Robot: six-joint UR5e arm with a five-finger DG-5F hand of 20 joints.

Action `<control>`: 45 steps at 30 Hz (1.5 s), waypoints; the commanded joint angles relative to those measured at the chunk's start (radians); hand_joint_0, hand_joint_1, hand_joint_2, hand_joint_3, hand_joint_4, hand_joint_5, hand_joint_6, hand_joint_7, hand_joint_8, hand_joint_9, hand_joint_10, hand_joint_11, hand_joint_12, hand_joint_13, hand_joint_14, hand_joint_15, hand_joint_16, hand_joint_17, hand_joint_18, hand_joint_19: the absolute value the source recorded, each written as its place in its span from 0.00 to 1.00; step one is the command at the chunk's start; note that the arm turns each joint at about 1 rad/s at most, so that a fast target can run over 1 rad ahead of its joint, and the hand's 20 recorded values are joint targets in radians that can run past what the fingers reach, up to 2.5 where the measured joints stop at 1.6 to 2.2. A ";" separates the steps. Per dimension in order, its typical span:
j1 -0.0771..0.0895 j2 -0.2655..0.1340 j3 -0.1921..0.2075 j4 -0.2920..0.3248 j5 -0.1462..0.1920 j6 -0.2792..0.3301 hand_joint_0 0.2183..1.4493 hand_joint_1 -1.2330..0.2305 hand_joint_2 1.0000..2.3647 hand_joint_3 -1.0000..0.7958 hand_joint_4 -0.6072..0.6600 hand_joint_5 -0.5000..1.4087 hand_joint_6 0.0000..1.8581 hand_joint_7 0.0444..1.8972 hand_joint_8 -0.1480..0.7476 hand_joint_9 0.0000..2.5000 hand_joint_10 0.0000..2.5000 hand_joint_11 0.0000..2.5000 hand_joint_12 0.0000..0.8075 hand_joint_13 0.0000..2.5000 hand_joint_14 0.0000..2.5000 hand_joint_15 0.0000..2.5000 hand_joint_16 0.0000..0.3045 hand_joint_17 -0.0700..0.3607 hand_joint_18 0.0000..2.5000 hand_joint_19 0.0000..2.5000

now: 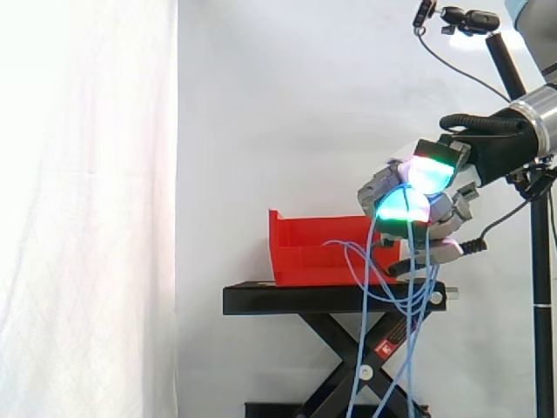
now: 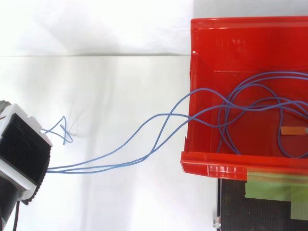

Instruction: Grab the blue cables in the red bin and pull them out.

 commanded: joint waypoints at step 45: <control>-0.006 0.000 0.000 0.107 -0.052 -0.186 0.43 0.27 0.00 0.00 0.43 0.67 0.39 0.36 0.33 0.60 0.00 0.82 0.34 0.60 0.22 0.69 0.17 0.43 0.42 0.42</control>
